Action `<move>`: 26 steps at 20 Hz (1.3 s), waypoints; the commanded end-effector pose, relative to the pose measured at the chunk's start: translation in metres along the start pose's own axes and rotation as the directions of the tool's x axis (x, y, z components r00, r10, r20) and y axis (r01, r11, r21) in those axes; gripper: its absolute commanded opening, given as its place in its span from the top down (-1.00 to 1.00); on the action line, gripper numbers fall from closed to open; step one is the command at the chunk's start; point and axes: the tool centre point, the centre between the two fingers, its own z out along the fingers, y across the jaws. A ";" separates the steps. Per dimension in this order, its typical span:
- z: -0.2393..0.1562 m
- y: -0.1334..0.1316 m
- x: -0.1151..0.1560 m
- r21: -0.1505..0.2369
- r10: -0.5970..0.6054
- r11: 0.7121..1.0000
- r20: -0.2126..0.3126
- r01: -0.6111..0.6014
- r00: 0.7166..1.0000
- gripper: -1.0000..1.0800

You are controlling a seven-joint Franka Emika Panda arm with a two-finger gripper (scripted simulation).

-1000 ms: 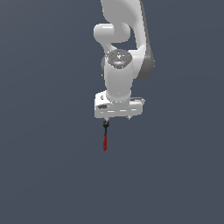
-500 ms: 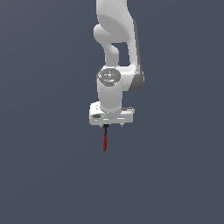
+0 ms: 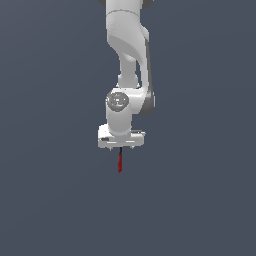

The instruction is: Pick up the object and move it to a goal position.

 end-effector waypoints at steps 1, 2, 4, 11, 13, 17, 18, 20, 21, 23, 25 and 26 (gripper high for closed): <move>0.004 0.002 -0.001 -0.001 -0.001 1.000 -0.002 0.001 1.000 -0.92; 0.005 0.002 -0.001 -0.001 -0.001 1.000 -0.002 0.001 1.000 -0.92; 0.004 0.002 -0.001 -0.001 0.000 1.000 0.000 0.000 1.000 -0.92; 0.025 0.002 -0.001 -0.001 0.000 1.000 -0.001 0.000 1.000 -0.92; 0.036 0.002 -0.002 -0.001 -0.001 1.000 -0.002 0.001 1.000 -0.92; 0.051 0.002 -0.002 -0.001 -0.001 1.000 -0.002 0.001 1.000 -0.92; 0.053 0.002 -0.001 -0.001 -0.001 1.000 -0.002 0.001 1.000 -0.92; 0.054 0.002 -0.001 -0.002 -0.001 1.000 -0.002 0.001 1.000 -0.92; 0.055 0.002 -0.001 -0.002 -0.001 1.000 -0.002 0.001 1.000 -0.92; 0.055 0.002 -0.001 -0.002 -0.001 1.000 -0.002 0.001 1.000 1.00; 0.055 0.002 -0.001 -0.002 -0.001 1.000 -0.002 0.001 1.000 1.00; 0.055 0.002 -0.001 -0.002 -0.001 1.000 -0.002 0.001 1.000 1.00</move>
